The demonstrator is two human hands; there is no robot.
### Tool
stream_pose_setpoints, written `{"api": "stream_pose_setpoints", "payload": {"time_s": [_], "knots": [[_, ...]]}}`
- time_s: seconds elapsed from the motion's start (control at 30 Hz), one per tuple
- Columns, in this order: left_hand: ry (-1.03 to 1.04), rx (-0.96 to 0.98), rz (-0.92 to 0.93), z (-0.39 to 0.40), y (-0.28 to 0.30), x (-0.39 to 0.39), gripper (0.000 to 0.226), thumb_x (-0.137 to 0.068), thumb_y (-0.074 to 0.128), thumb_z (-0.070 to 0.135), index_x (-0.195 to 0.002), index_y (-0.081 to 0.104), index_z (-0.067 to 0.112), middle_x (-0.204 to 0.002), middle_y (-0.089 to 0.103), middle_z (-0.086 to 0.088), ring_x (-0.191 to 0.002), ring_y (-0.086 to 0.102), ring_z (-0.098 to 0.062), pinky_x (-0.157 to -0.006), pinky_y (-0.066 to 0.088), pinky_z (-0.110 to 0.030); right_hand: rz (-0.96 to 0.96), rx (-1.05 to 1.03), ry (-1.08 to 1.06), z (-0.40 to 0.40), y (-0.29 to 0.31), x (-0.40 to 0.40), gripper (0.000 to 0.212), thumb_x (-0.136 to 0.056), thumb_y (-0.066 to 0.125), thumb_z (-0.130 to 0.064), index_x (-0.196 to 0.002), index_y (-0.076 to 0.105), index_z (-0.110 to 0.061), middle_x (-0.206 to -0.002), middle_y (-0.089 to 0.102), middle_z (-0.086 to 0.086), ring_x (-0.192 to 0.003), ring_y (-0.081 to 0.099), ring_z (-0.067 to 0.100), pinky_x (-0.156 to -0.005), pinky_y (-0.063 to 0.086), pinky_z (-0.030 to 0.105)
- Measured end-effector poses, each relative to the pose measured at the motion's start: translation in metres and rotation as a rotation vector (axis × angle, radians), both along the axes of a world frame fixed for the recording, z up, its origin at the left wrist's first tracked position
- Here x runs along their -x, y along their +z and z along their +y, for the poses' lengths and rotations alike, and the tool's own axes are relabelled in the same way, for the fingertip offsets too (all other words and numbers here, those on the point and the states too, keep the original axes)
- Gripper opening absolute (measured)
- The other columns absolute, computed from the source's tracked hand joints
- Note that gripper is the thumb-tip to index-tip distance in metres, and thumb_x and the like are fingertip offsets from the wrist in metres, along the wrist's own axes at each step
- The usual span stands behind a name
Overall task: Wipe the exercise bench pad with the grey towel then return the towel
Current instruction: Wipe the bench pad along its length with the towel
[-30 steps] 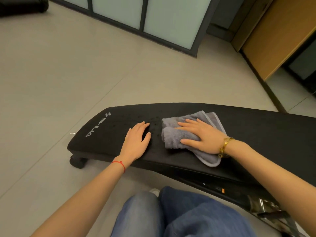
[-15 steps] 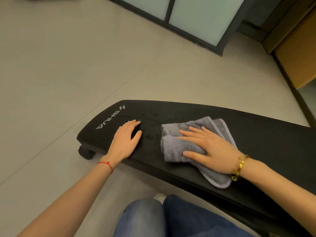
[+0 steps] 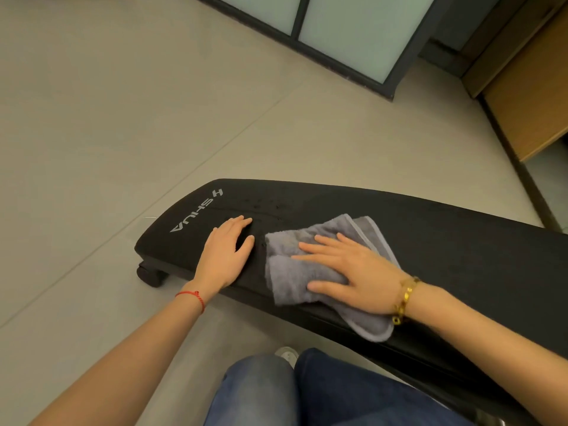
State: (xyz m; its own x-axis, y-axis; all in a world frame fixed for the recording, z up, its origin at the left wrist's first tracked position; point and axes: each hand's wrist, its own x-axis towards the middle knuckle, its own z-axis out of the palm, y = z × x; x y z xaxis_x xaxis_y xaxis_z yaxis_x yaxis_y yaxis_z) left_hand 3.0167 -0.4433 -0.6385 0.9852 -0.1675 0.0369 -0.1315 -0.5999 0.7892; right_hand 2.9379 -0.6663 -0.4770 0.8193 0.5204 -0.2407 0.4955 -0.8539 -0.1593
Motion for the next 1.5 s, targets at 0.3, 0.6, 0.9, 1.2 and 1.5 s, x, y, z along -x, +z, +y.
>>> {"api": "stream_pose_setpoints", "payload": {"time_s": [0.3,0.6,0.9,1.2,1.5], "knots": [[0.007,-0.004,-0.009,-0.001,0.001,0.000,0.047,-0.100,0.041,0.036,-0.146,0.042,0.027,-0.155,0.036,0.005,-0.148,0.024,-0.013,-0.123,0.014,-0.039,-0.086,0.186,-0.283,-0.003,-0.031,-0.101,0.058,-0.093,0.043,-0.054,-0.146,0.032,-0.033,-0.158,0.026,-0.005,-0.148,0.013,0.019,-0.120,0.001,0.042],[0.002,-0.003,-0.006,0.000,0.000,0.000,0.047,-0.101,0.040,0.037,-0.147,0.040,0.027,-0.156,0.036,0.006,-0.148,0.023,-0.012,-0.123,0.013,-0.039,-0.078,0.030,-0.144,-0.034,0.000,-0.045,0.072,-0.081,0.037,-0.073,-0.143,0.037,-0.036,-0.153,0.032,-0.014,-0.145,0.019,0.010,-0.119,0.008,0.034],[0.000,-0.018,-0.009,0.000,0.003,0.000,0.047,-0.101,0.042,0.035,-0.146,0.041,0.026,-0.155,0.036,0.005,-0.147,0.024,-0.013,-0.123,0.015,-0.040,-0.067,0.087,-0.079,0.010,-0.024,-0.045,0.058,-0.092,0.041,-0.059,-0.146,0.029,-0.039,-0.156,0.023,-0.015,-0.147,0.009,0.010,-0.120,-0.001,0.036],[0.007,-0.016,0.005,0.000,0.002,0.000,0.046,-0.101,0.040,0.036,-0.146,0.041,0.028,-0.156,0.035,0.007,-0.148,0.022,-0.011,-0.124,0.013,-0.038,-0.154,0.168,-0.394,-0.052,-0.005,-0.110,0.076,-0.086,0.033,-0.071,-0.145,0.038,-0.024,-0.155,0.033,-0.003,-0.146,0.022,0.021,-0.120,0.010,0.042],[0.002,-0.032,-0.005,0.000,0.003,0.001,0.047,-0.101,0.041,0.036,-0.147,0.040,0.027,-0.156,0.035,0.005,-0.147,0.025,-0.013,-0.123,0.016,-0.040,-0.058,-0.009,-0.011,-0.005,-0.005,0.004,0.062,-0.087,0.035,-0.067,-0.144,0.031,-0.044,-0.155,0.022,-0.020,-0.145,0.007,0.003,-0.121,0.000,0.032]]}}
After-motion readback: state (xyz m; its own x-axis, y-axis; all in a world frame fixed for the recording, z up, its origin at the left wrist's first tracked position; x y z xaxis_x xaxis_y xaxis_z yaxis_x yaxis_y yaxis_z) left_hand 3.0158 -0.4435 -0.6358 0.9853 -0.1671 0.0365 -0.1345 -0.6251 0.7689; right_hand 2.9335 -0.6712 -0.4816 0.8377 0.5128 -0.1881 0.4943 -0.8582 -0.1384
